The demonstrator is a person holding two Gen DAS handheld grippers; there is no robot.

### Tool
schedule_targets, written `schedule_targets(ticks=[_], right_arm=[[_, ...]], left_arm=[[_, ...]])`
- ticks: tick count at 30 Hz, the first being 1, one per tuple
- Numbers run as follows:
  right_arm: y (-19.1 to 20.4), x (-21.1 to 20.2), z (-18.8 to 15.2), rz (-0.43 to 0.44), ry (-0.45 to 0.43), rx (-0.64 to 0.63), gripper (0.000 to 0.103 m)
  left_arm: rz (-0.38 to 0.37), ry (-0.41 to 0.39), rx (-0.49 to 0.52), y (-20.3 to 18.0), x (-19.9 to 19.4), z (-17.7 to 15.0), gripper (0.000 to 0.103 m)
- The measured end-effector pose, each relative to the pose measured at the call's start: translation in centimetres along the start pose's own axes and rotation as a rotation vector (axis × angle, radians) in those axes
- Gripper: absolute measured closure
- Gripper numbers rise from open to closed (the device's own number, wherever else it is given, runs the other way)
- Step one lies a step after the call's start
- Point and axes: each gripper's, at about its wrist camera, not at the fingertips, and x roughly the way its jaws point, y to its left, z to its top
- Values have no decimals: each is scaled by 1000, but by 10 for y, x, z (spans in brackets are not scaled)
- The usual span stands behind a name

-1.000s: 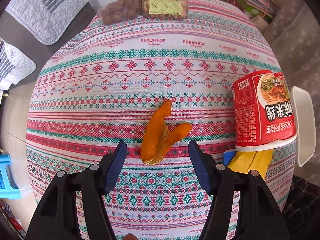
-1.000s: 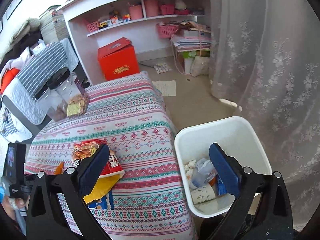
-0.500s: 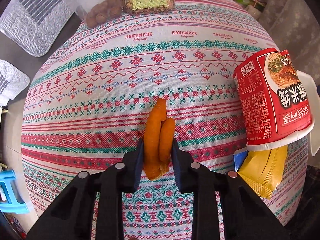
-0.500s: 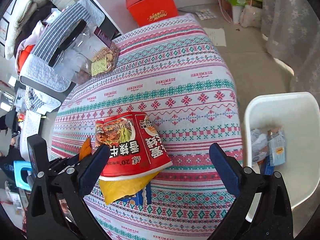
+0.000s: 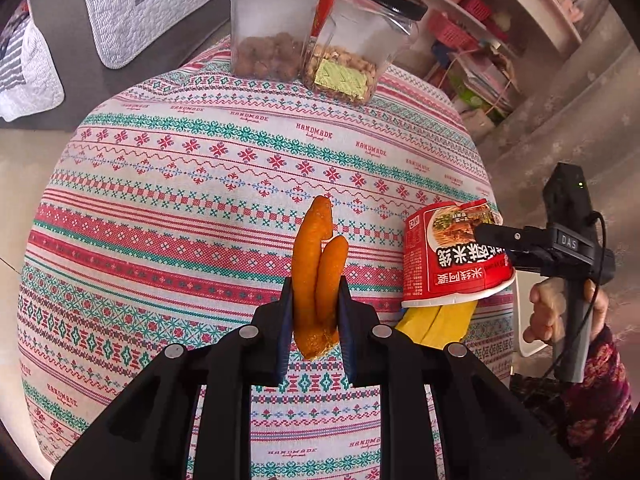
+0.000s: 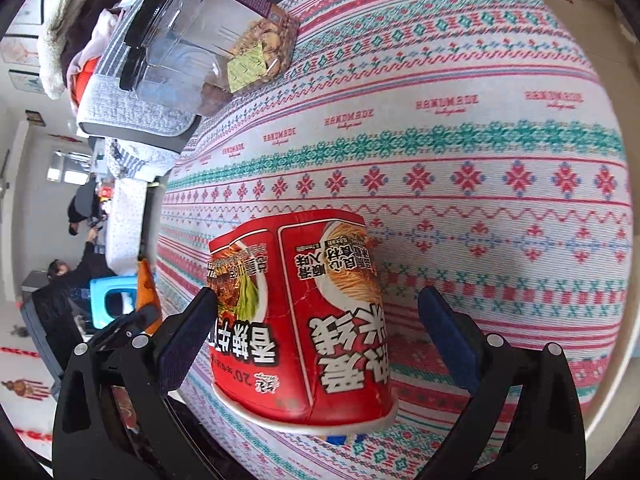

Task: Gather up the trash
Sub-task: 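Grasp the red noodle cup with the right gripper while the left gripper holds the peels, then carry the noodle cup and peels to the bin and release both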

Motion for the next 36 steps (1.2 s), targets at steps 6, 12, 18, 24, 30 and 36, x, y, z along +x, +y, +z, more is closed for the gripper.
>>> schedule_targets(ticks=[6,12,18,24,30,36], right_arm=[[30,6,0,3,-34,-50,31],[59,-6,4,-30,-185,-99,33],[92,-49,-6,-79,-448,-206,33],[114,-86,-21,-157,-635,-295,33],[127,-108,-43,-272,-767,-336,33],[132,-130,-73,-394,-896,-355,32]], left_arm=[[4,-6,-10,9,0,2,83],[6,-36,-29,12,-2,7,83],[-4,-125,-52,10,-17,12,83],[-10,-211,-68,-1,-30,18,83],[4,-287,-76,-16,-40,19,83],[13,-356,-68,-31,-51,19,82]])
